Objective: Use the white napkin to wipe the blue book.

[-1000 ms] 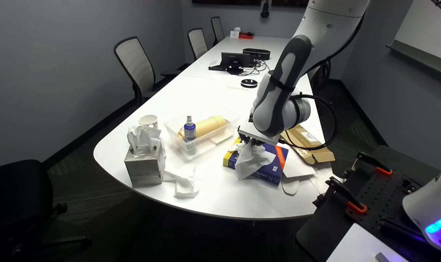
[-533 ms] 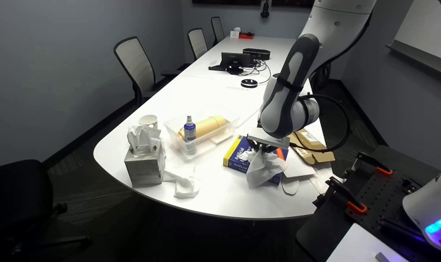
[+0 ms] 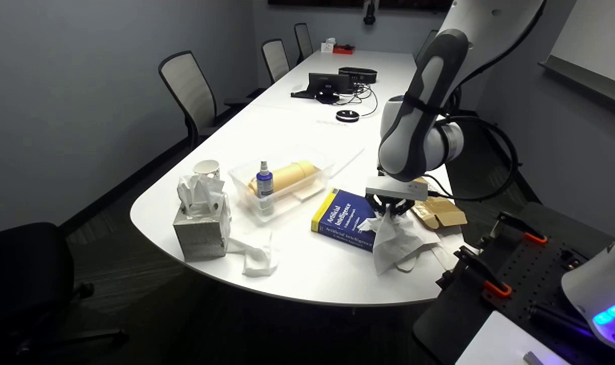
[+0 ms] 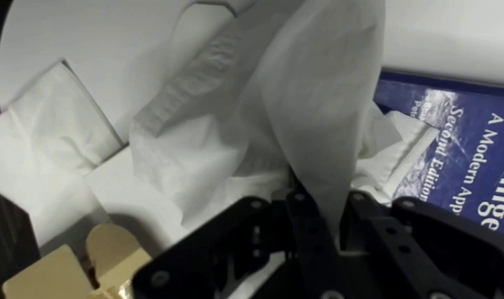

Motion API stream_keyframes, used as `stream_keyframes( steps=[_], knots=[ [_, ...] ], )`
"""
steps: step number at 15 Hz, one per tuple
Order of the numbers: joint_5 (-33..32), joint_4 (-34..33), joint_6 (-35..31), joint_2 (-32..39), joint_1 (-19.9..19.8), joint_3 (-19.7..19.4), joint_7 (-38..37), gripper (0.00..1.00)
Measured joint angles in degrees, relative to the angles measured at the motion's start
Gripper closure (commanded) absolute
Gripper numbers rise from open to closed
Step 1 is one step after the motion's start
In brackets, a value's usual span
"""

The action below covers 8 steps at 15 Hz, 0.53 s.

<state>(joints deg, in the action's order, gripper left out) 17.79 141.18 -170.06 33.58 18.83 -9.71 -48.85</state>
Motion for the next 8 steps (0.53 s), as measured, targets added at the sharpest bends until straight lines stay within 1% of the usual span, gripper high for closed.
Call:
stream_keyframes(
  steps=[4,6,8],
  knots=[
    [-5.24,-0.37,1.48,-0.44,5.6,-6.31,-2.46,0.97],
    [-7.0,-1.2,1.46,-0.41,7.51,-7.96,-3.5,0.97],
    [-8.04,-2.37,1.05,-0.28,8.36,-8.48,-4.42,0.97]
  ],
)
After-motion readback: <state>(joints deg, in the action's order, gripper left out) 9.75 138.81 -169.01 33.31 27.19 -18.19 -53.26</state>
